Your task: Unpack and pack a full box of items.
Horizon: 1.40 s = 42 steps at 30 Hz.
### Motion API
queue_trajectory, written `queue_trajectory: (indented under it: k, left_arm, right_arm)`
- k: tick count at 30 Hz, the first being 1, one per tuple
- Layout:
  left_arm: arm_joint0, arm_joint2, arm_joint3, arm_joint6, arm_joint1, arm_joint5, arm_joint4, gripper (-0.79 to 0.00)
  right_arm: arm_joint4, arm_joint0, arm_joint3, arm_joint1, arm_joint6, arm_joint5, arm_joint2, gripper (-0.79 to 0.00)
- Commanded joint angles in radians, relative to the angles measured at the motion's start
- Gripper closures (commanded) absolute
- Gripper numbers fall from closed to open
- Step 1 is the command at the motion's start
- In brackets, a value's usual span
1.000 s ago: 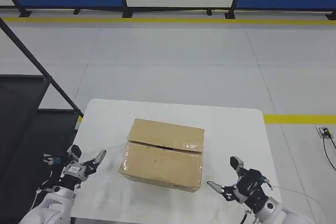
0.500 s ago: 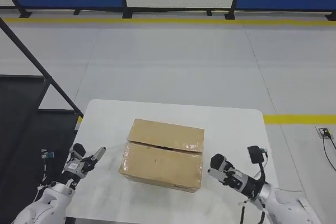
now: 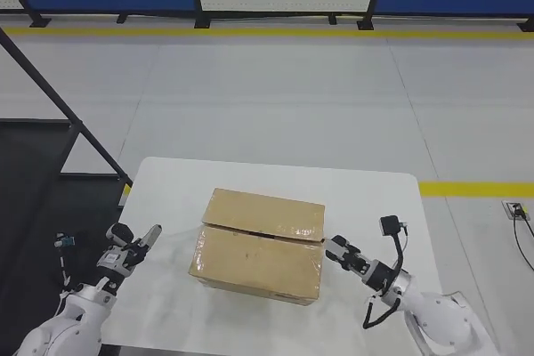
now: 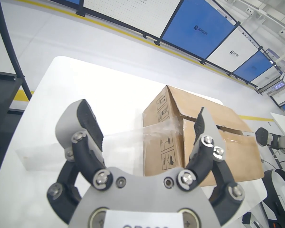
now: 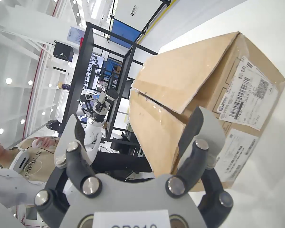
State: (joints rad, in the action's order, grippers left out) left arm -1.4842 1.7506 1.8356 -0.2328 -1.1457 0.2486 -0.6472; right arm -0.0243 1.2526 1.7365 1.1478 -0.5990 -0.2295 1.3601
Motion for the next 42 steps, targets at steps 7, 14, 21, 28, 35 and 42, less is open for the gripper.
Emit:
queue_trajectory:
  k: [7, 14, 21, 28, 35, 42]
  left_arm:
    - [0.004, -0.001, -0.001, -0.013, 0.001, -0.003, 0.006, -0.785]
    - [0.004, -0.001, -0.001, -0.013, 0.001, -0.003, 0.006, -0.785]
    - [-0.011, -0.021, 0.022, -0.020, 0.002, 0.044, -0.014, -0.785]
    - [-0.048, -0.028, 0.041, -0.080, 0.014, 0.251, -0.053, -0.785]
    - [-0.062, 0.010, 0.006, -0.249, 0.040, 0.467, -0.111, -0.785]
    - [-0.062, 0.006, -0.015, -0.310, 0.055, 0.520, -0.174, -0.785]
  right_arm:
    - [-0.009, -0.027, -0.019, -0.002, -0.066, 0.013, -0.024, -0.785]
    - [0.191, -0.024, -0.036, -0.007, -0.211, -0.163, -0.004, -0.785]
    - [0.415, -0.020, -0.045, -0.023, -0.467, -0.310, 0.024, -0.785]
    - [0.453, -0.018, -0.036, -0.042, -0.667, -0.325, 0.026, -0.785]
    - [0.328, -0.034, -0.038, -0.055, -0.709, -0.282, -0.056, -0.785]
    - [0.515, -0.088, -0.102, -0.043, -0.565, -0.182, -0.083, -0.785]
